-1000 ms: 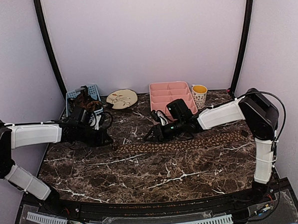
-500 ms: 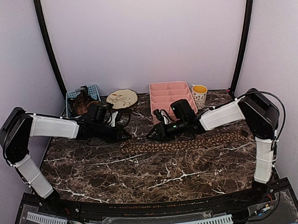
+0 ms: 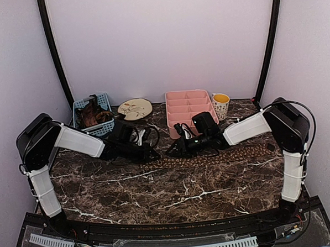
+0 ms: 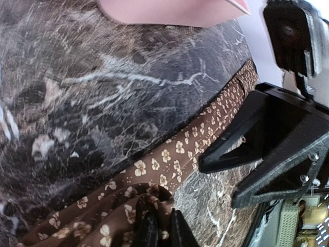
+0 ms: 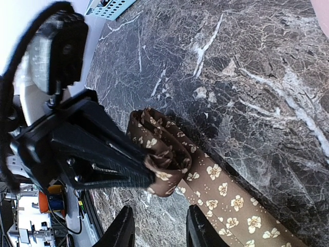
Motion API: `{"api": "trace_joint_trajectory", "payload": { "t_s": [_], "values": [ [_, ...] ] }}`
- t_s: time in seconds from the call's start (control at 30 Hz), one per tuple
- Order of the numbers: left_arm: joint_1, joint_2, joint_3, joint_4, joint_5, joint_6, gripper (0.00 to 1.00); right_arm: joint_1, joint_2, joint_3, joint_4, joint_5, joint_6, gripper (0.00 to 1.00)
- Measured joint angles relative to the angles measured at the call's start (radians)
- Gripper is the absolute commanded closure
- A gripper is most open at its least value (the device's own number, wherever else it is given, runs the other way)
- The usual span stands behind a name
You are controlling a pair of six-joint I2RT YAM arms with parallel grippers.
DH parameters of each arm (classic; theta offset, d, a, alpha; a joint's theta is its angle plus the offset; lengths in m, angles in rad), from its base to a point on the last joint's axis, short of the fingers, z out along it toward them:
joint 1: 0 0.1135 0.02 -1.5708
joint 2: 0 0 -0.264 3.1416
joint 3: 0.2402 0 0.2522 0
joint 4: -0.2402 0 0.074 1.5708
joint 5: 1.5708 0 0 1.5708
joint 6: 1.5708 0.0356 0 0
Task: Roll the ties
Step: Fold the tie at the center of the board, then roll the tie at the center of the board.
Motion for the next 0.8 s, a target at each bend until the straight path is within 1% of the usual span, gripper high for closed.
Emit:
{"api": "trace_joint_trajectory", "payload": {
  "t_s": [0.07, 0.2, 0.23, 0.33, 0.47, 0.57, 0.67, 0.7, 0.8],
  "values": [
    [-0.003, 0.015, 0.0, 0.008, 0.005, -0.013, 0.66, 0.0, 0.0, 0.0, 0.0, 0.0, 0.0, 0.66],
    [-0.003, 0.018, 0.0, 0.016, 0.011, -0.012, 0.45, 0.0, 0.0, 0.0, 0.0, 0.0, 0.001, 0.66],
    [-0.001, 0.016, -0.001, 0.021, 0.01, -0.016, 0.42, 0.0, 0.0, 0.0, -0.001, 0.0, 0.002, 0.65],
    [0.009, -0.013, -0.011, 0.026, 0.006, -0.011, 0.37, 0.002, 0.0, 0.0, -0.001, 0.002, 0.004, 0.64],
    [0.033, -0.093, -0.013, 0.013, 0.016, 0.037, 0.19, 0.01, 0.0, 0.0, -0.003, 0.012, 0.007, 0.58],
    [0.057, -0.174, -0.005, -0.05, 0.007, 0.148, 0.12, 0.017, 0.0, 0.0, -0.008, 0.024, 0.014, 0.51],
    [0.074, -0.251, 0.032, -0.128, -0.029, 0.293, 0.08, 0.024, 0.0, 0.0, -0.009, 0.029, 0.016, 0.38],
    [0.079, -0.268, 0.049, -0.149, -0.044, 0.345, 0.07, 0.025, 0.0, 0.0, -0.009, 0.032, 0.015, 0.35],
    [0.083, -0.303, 0.101, -0.2, -0.078, 0.545, 0.07, 0.025, 0.0, 0.0, -0.013, 0.041, 0.013, 0.32]
  ]
}}
